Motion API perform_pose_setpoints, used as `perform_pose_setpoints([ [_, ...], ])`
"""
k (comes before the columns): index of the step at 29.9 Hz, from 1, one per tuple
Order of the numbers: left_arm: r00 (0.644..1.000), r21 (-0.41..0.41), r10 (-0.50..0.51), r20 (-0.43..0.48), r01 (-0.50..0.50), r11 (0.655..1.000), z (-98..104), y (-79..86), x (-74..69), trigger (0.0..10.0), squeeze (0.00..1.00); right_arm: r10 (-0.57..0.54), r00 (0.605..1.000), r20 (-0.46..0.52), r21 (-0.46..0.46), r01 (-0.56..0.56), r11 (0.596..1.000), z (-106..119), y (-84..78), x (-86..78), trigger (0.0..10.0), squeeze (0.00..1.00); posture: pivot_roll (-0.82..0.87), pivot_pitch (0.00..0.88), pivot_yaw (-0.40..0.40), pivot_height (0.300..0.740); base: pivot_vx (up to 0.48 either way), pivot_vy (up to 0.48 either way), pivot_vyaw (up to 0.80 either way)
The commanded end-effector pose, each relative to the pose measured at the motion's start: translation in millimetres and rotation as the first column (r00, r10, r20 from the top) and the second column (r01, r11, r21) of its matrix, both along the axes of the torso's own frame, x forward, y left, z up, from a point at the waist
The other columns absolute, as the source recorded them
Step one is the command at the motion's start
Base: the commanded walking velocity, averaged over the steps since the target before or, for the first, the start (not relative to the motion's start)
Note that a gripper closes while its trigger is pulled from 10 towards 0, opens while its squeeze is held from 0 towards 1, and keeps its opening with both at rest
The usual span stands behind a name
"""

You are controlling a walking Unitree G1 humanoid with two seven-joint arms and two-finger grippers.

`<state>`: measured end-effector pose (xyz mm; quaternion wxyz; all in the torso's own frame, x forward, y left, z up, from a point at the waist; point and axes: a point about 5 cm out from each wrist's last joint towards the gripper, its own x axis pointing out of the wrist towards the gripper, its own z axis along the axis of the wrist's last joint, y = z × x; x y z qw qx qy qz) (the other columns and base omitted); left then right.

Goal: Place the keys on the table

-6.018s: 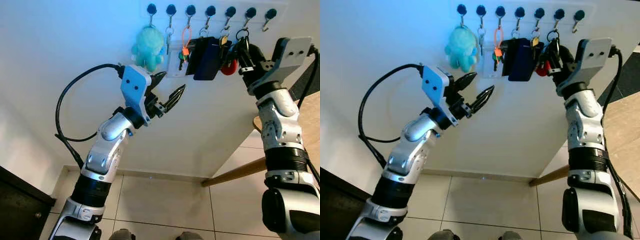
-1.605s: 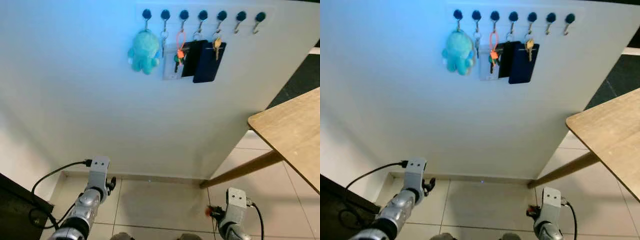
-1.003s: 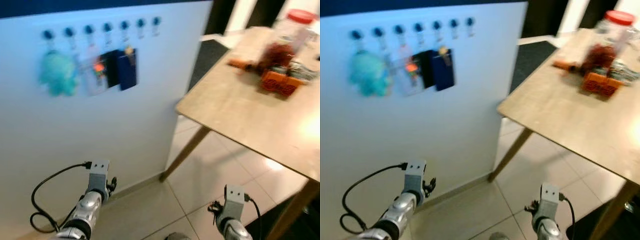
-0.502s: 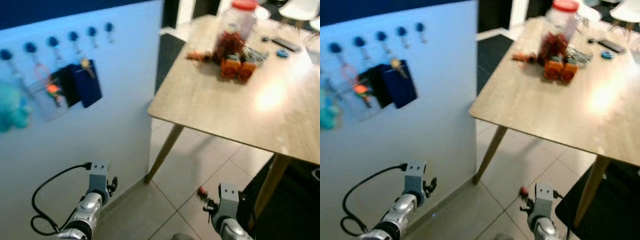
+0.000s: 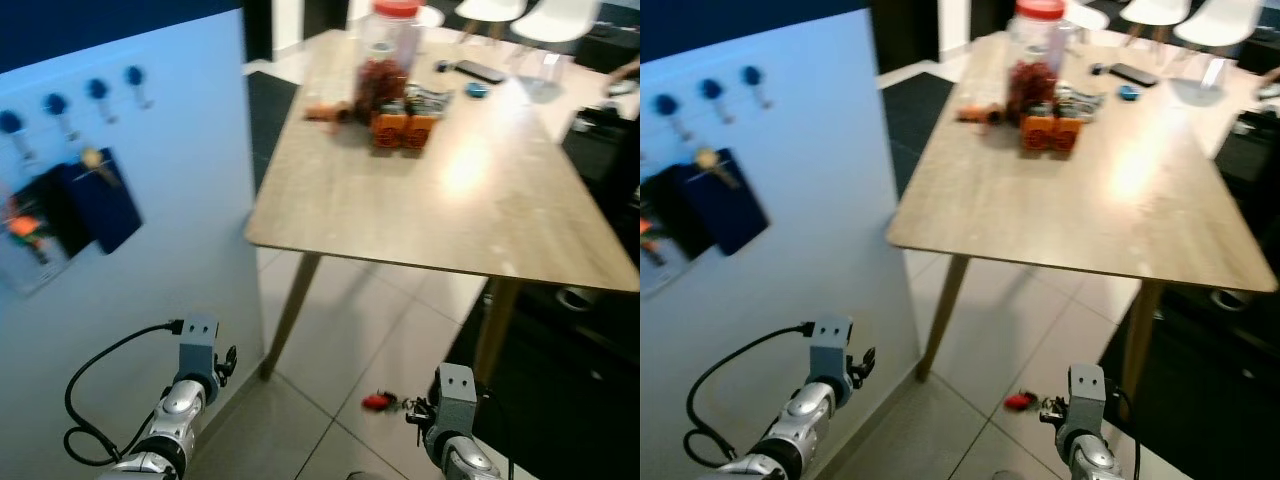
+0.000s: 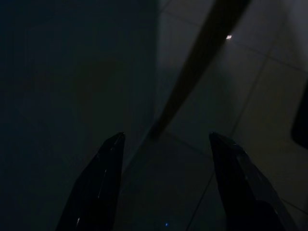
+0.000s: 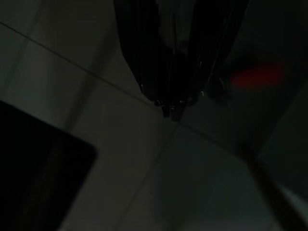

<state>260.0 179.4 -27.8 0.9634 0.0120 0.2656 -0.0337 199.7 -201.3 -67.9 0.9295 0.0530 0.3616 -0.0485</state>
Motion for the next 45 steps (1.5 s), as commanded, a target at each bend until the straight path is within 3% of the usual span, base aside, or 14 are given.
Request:
perform_pose_setpoints([
  [1,1.0,-0.003,0.012,-0.019,-0.012,1.0,-5.1,1.7,-6.6,10.0,0.0,0.014,1.0,0.003,0.001,-0.014,1.0,0.2,3.1,1.4,10.0,0.0,0.02,0.029,-0.006,0.74,0.0,0.0,-0.8],
  [16,1.0,-0.006,0.004,-0.012,-0.004,1.0,-5.6,-0.2,-7.6,10.0,0.0,0.044,0.999,0.01,0.0,-0.044,0.999,0.8,4.3,2.3,10.0,0.0,0.02,0.034,-0.008,0.74,0.0,0.0,-0.11],
  [45,1.0,0.02,-0.01,-0.028,0.011,1.0,-5.7,-1.6,-5.8,10.0,0.0,-0.008,1.0,0.015,0.026,0.008,1.0,0.4,1.6,0.6,10.0,0.0,0.02,0.04,-0.003,0.74,0.0,-0.439,0.0],
])
